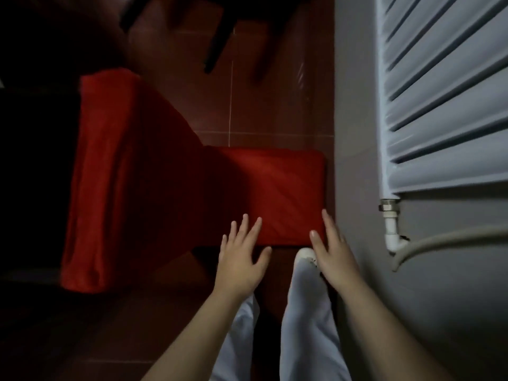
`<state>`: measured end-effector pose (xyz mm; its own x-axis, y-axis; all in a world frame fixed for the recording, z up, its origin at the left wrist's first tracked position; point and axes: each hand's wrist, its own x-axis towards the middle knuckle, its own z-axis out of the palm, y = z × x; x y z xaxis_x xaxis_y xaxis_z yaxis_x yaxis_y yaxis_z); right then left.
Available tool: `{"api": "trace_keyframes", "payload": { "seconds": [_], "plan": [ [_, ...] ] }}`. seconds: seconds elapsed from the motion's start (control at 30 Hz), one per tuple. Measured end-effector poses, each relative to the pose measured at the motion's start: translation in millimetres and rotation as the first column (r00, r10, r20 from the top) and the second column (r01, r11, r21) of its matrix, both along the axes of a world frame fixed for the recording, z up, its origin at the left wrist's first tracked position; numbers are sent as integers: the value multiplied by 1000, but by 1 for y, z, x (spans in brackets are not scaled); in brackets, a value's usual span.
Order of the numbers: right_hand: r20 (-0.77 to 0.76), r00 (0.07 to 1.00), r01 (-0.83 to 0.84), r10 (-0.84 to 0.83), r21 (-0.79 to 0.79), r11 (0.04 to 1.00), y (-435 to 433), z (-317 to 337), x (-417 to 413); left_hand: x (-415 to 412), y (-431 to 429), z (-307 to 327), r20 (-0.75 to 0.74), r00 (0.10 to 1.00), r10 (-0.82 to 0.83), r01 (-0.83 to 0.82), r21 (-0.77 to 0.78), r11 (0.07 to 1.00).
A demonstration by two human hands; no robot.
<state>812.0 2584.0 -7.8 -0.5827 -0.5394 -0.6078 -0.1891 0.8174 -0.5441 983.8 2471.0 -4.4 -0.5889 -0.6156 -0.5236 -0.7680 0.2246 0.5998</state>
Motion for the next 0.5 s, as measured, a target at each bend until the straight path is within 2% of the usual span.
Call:
{"api": "trace_keyframes", "payload": {
  "seconds": [0.07,0.17,0.3,0.4,0.5],
  "plan": [
    [-114,984,-126,140,118,985,5,-50,-6,-8,10,-53,71,995,-75,81,-84,993],
    [-168,926,-290,337,253,923,13,-153,-18,-27,24,-159,163,975,-151,178,-159,971],
    [-211,773,-518,599,335,787,15,-263,-35,-48,28,-268,249,945,-213,267,-204,942],
    [-242,661,-607,711,385,695,22,-334,-44,-53,26,-339,306,899,-314,389,-225,894],
    [-253,548,-672,797,434,600,38,-395,-45,-50,36,-399,368,838,-403,483,-159,861]
  ]
}}
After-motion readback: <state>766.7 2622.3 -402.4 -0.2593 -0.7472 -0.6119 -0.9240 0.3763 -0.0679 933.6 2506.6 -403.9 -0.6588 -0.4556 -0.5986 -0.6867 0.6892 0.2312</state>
